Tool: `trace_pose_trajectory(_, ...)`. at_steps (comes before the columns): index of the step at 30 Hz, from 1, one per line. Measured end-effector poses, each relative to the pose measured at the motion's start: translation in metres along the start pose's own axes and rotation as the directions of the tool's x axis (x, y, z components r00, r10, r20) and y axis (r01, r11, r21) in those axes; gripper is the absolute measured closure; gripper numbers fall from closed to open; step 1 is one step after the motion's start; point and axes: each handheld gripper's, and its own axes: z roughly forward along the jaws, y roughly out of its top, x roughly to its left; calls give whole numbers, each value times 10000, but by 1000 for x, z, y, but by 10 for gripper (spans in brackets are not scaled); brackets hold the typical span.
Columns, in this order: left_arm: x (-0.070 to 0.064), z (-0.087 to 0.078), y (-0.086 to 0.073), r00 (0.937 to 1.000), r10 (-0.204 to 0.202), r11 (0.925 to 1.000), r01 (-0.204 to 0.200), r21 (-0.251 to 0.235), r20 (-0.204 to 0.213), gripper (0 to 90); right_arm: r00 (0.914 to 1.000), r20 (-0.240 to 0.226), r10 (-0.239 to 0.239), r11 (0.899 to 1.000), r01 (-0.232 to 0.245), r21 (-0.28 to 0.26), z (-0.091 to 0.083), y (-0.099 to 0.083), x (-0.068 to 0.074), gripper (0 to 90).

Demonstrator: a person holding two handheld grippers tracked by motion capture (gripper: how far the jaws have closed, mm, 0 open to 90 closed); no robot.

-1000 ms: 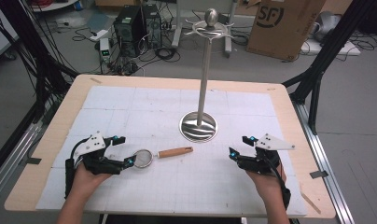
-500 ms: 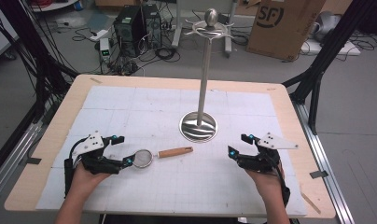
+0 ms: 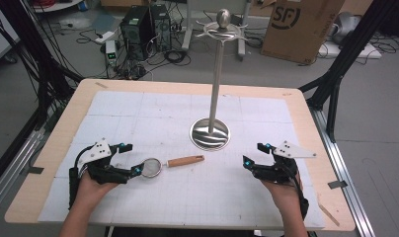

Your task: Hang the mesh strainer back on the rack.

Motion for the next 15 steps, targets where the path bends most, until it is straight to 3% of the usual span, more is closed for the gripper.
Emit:
trace_pose_trajectory(9, -10, 14, 9, 9990, 435, 9984, -438, 347, 101, 150, 9997, -243, 7, 10000, -7, 1, 0, 4, 4, 243)
trace_pose_trajectory(15, -13, 32, 15, 9972, 695, 9913, -720, 1098, 269, 156, 9995, -303, -53, 10000, 54, 41, 1, 4, 4, 243)
